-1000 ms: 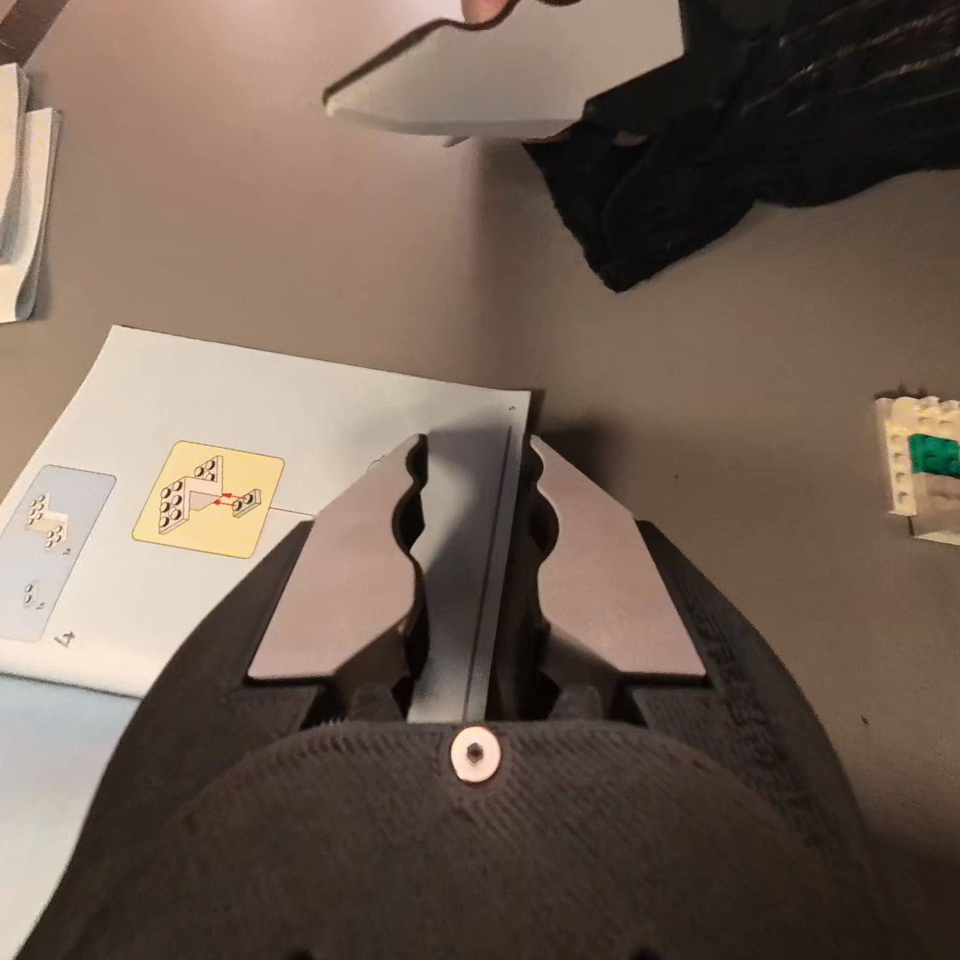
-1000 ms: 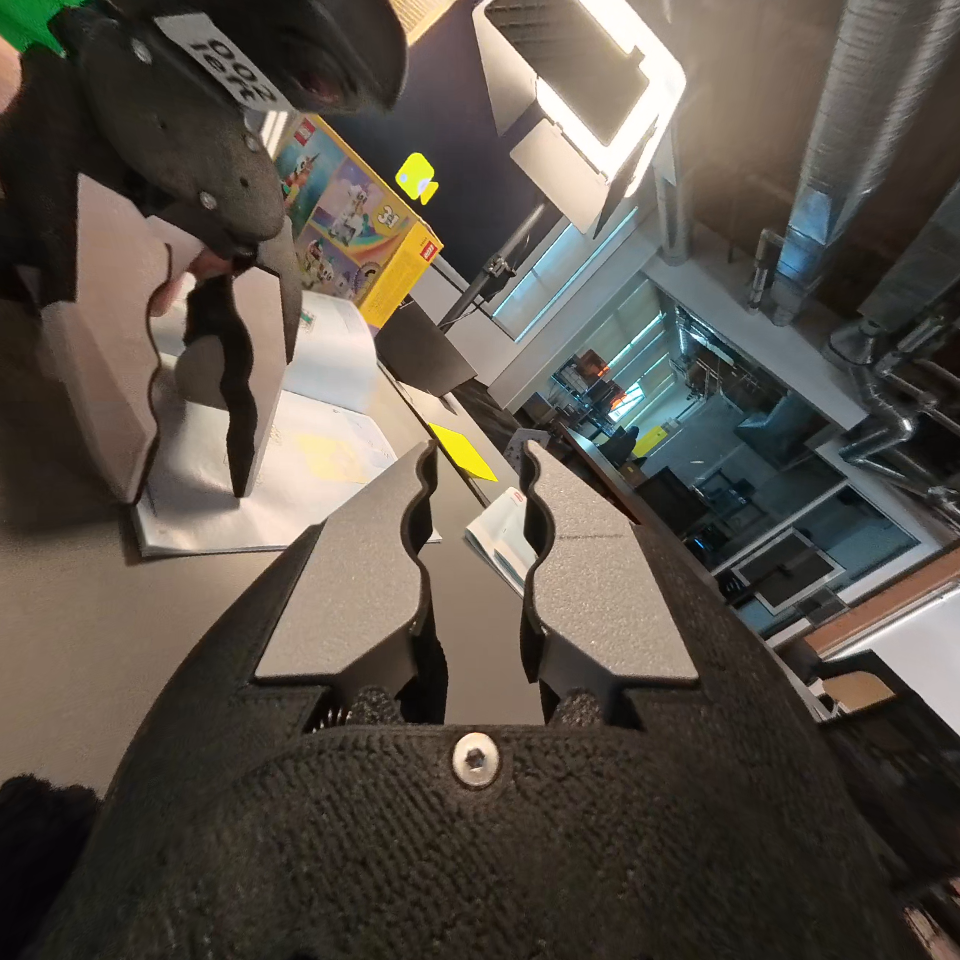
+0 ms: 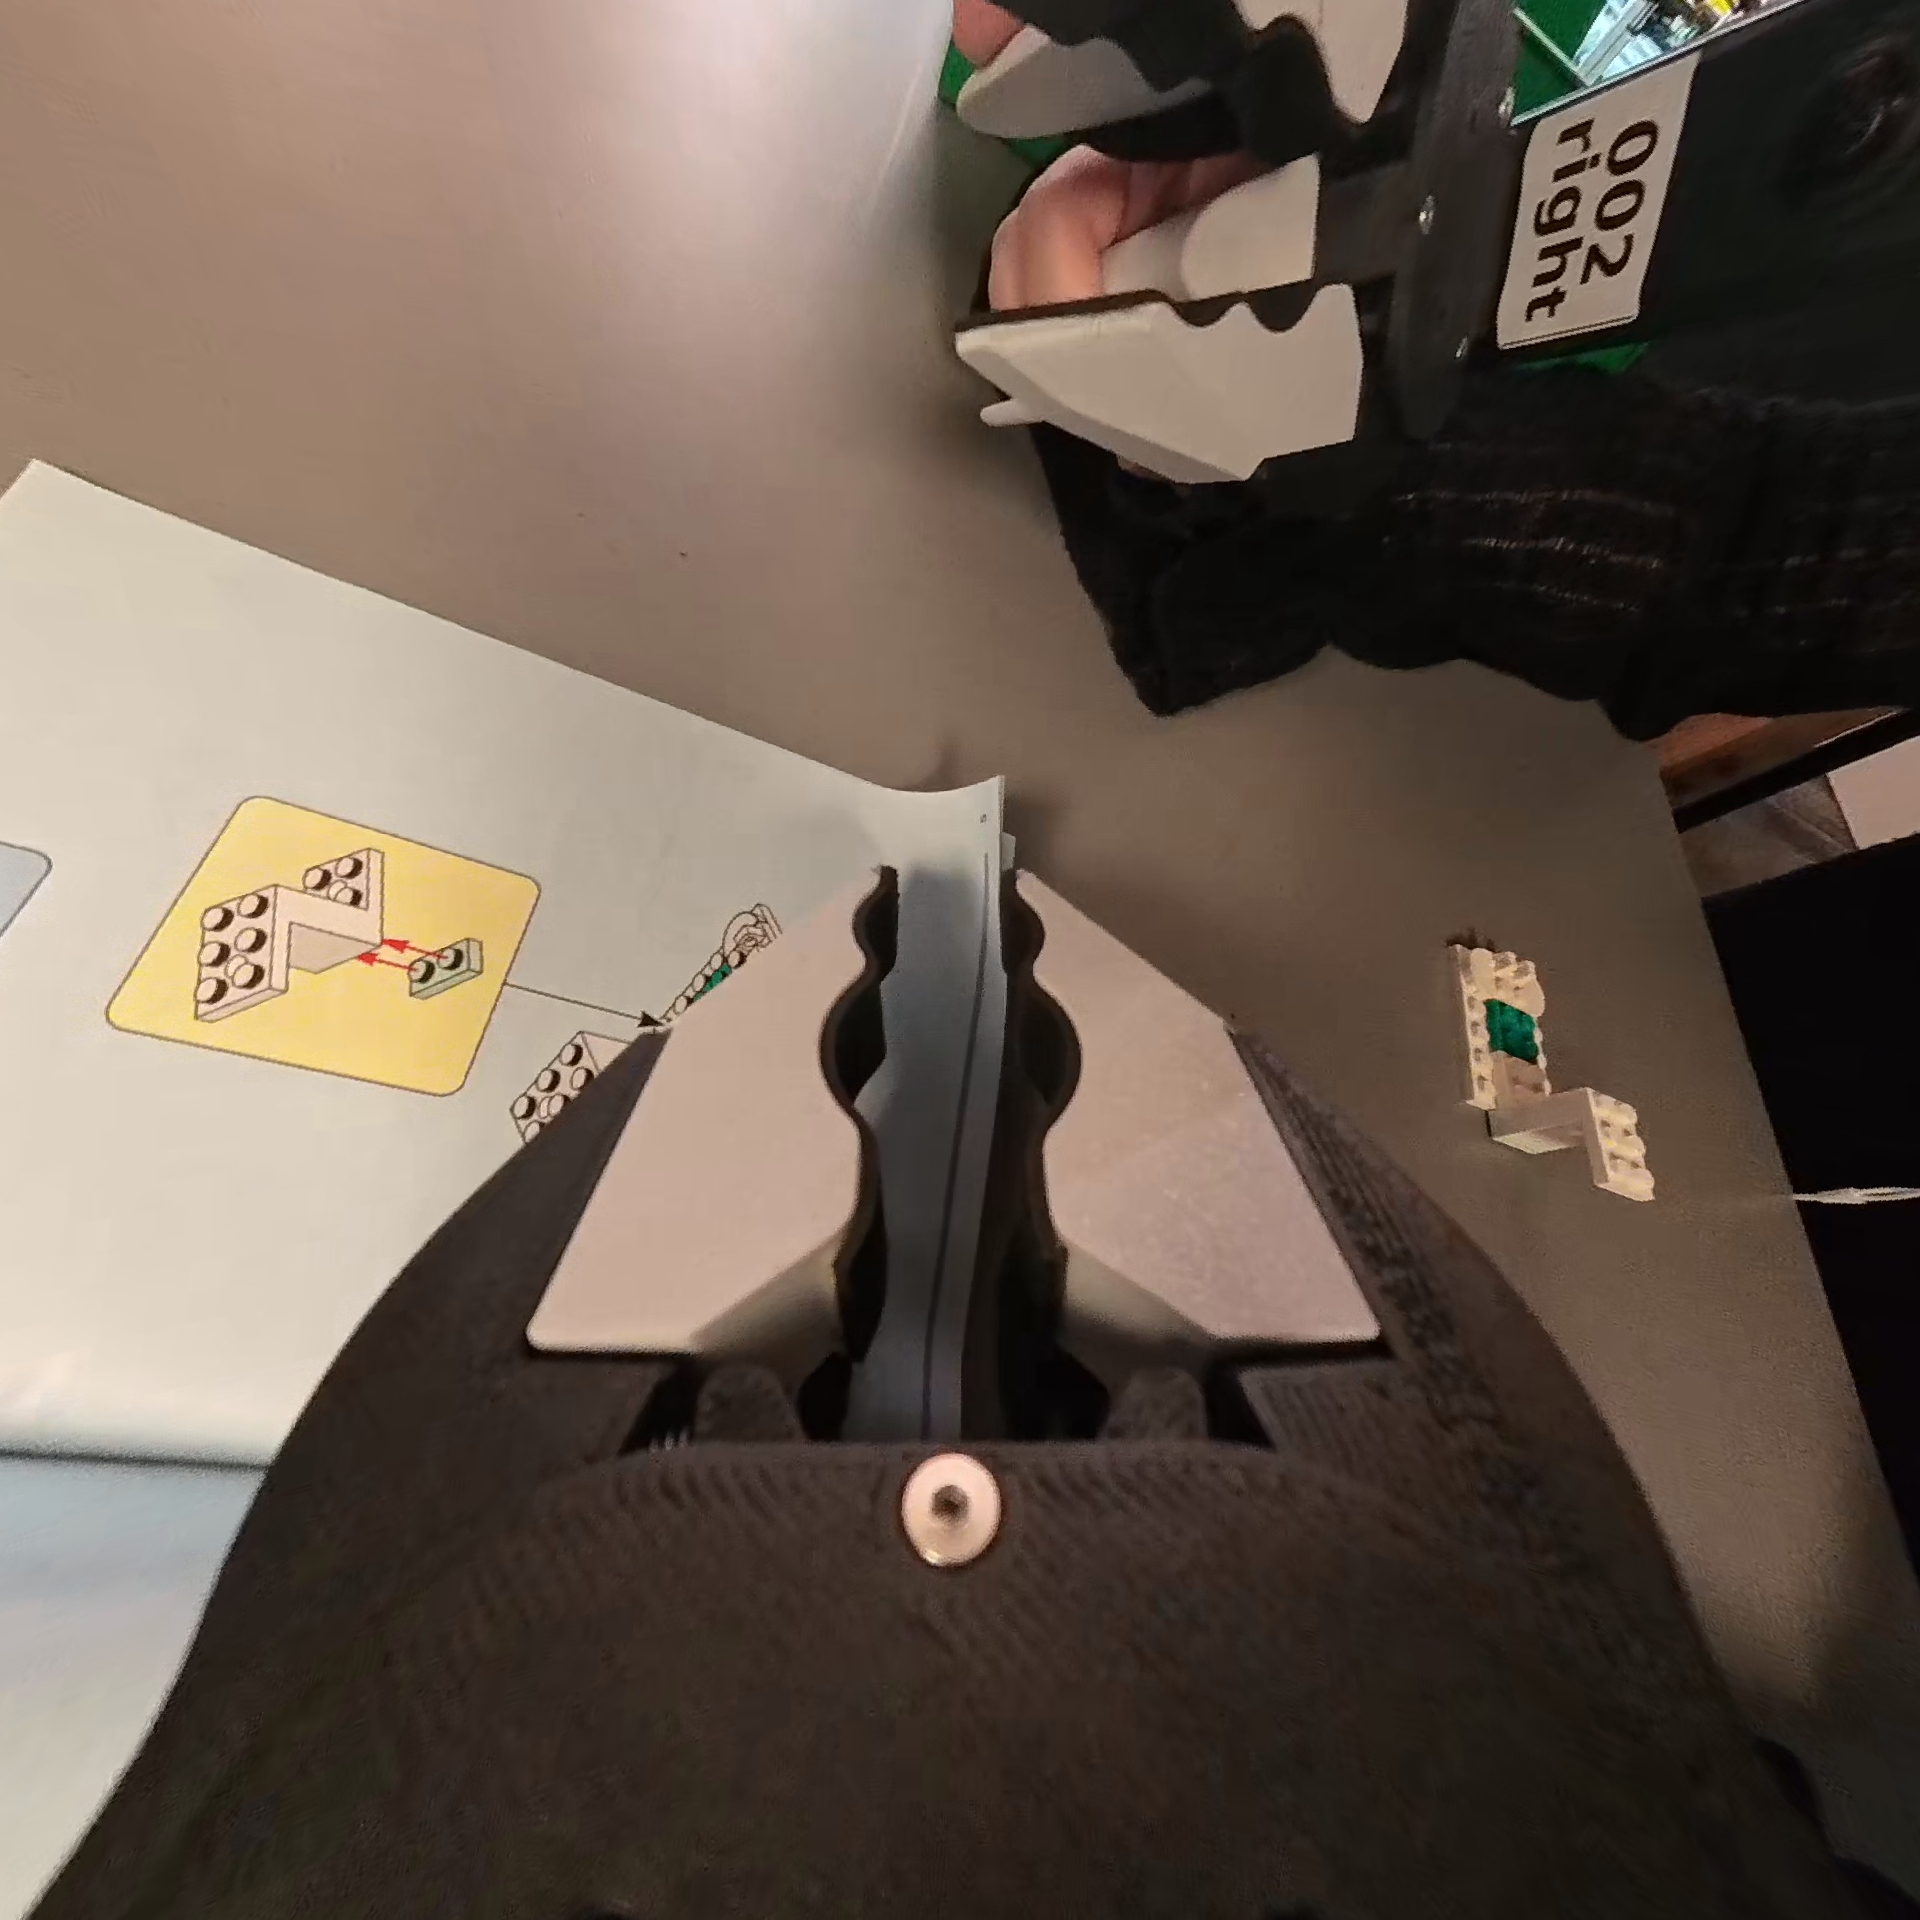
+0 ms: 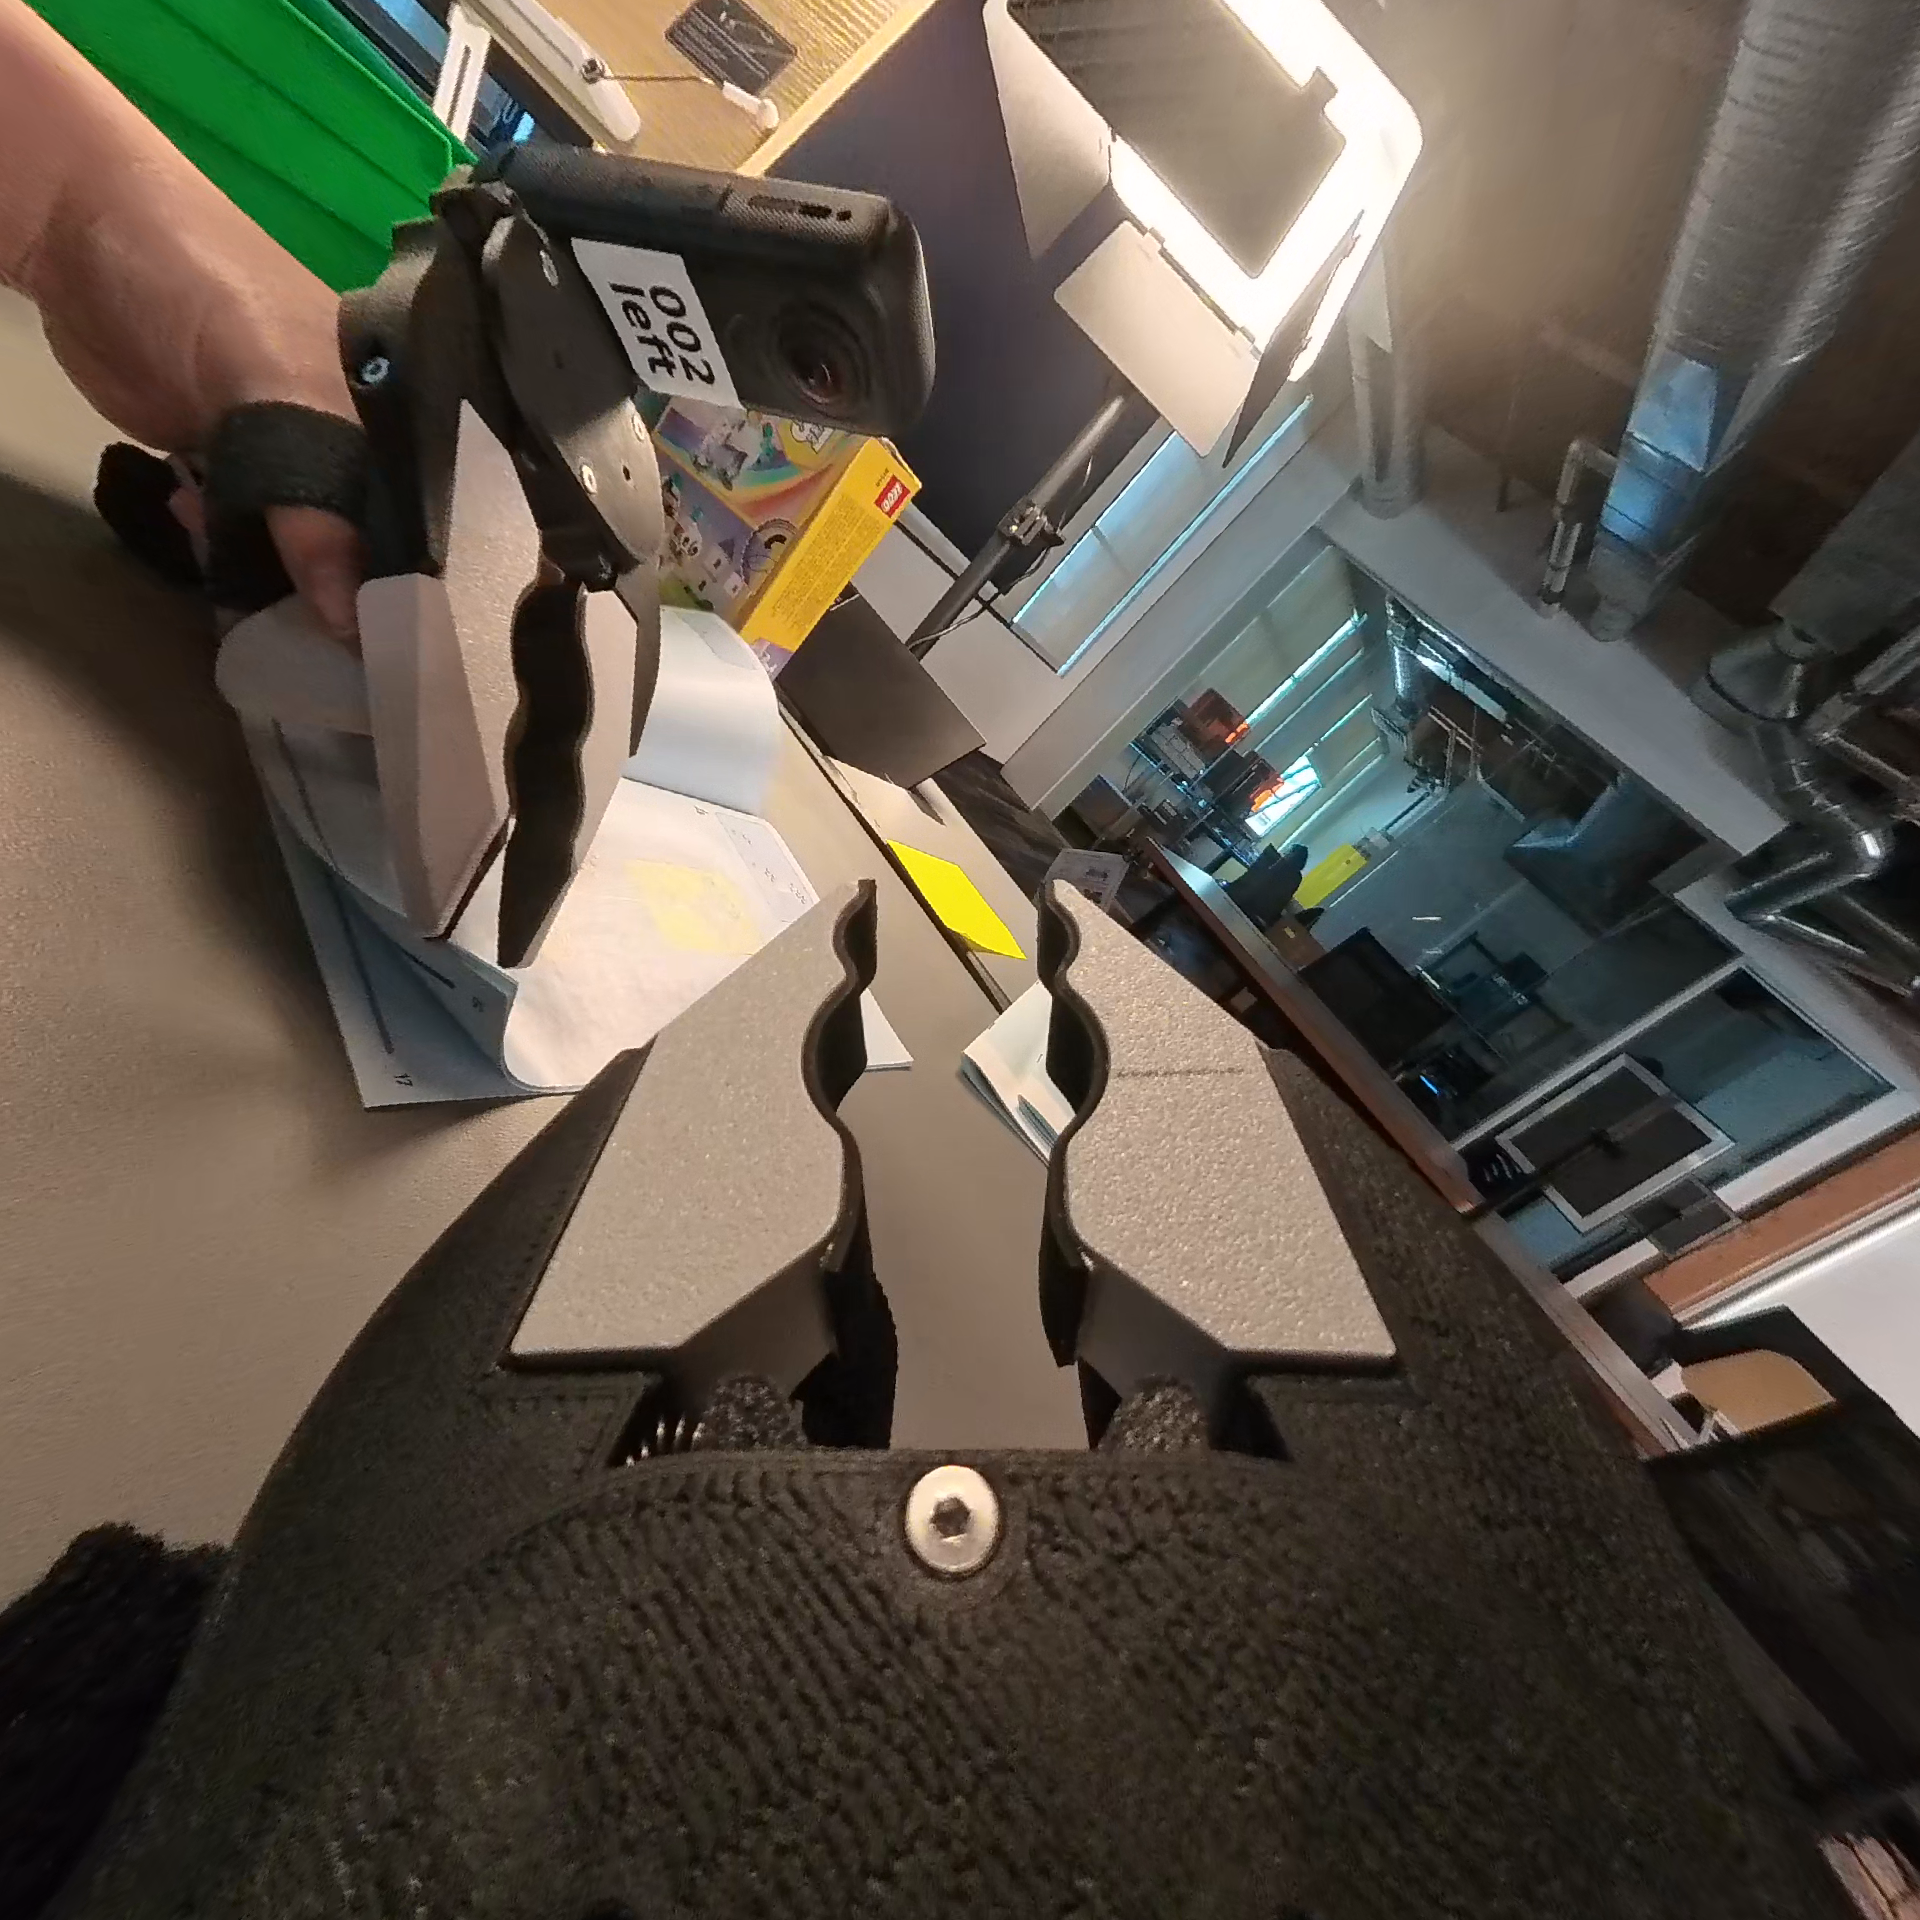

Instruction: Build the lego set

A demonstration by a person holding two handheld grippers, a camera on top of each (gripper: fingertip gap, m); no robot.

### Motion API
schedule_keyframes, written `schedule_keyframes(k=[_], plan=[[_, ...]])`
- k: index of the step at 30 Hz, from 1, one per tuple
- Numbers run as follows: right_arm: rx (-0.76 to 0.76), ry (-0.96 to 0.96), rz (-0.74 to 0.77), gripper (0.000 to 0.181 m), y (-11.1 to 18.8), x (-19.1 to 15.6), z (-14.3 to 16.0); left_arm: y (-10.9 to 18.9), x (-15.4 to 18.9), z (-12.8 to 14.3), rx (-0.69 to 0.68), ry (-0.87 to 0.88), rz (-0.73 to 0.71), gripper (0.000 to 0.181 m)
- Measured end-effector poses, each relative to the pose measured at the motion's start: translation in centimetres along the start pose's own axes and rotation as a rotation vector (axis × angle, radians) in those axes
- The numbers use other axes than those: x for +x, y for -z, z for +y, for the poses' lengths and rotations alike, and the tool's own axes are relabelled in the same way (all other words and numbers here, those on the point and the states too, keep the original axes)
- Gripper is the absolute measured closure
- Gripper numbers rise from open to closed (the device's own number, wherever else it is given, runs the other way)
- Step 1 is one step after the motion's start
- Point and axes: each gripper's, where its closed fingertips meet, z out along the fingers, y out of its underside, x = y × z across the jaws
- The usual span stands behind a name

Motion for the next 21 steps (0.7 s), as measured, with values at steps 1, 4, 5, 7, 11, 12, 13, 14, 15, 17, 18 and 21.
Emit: schedule_keyframes(k=[1, 4, 5, 7, 11, 12, 13, 14, 15, 17, 18, 21], plan=[[0.000, -0.001, 0.000, 0.152, 0.01, 0.01, 0.00, 0.00, 0.01, 0.01, 0.000, -0.001, 0.000, 0.163], [-0.001, -0.003, 0.000, 0.152, -0.01, 0.02, 0.02, 0.02, 0.07, 0.00, 0.001, 0.001, 0.007, 0.162], [-0.001, -0.002, -0.001, 0.152, -0.01, 0.01, 0.02, 0.02, 0.10, -0.01, 0.002, 0.003, 0.010, 0.161], [-0.001, -0.001, -0.002, 0.152, -0.02, -0.01, 0.03, 0.05, 0.10, -0.04, 0.004, 0.010, 0.016, 0.161], [-0.001, -0.002, -0.002, 0.152, -0.03, -0.01, 0.03, 0.11, 0.13, -0.14, 0.014, 0.035, 0.034, 0.160], [-0.002, -0.002, -0.003, 0.152, -0.04, -0.02, 0.04, 0.12, 0.14, -0.15, 0.014, 0.037, 0.036, 0.160], [-0.002, -0.002, -0.003, 0.152, -0.04, -0.02, 0.04, 0.12, 0.13, -0.15, 0.014, 0.038, 0.037, 0.160], [-0.001, -0.001, -0.003, 0.152, -0.04, -0.03, 0.04, 0.11, 0.14, -0.15, 0.014, 0.038, 0.038, 0.160], [-0.001, -0.001, -0.004, 0.152, -0.05, -0.04, 0.04, 0.12, 0.15, -0.15, 0.015, 0.038, 0.039, 0.159], [-0.002, -0.001, -0.005, 0.152, -0.06, -0.06, 0.04, 0.14, 0.15, -0.17, 0.017, 0.044, 0.042, 0.159], [-0.002, 0.000, -0.005, 0.152, -0.06, -0.07, 0.05, 0.16, 0.15, -0.21, 0.021, 0.052, 0.046, 0.158], [-0.004, 0.001, -0.009, 0.152, -0.08, -0.13, 0.07, 0.22, 0.14, -0.30, 0.030, 0.075, 0.061, 0.157]])
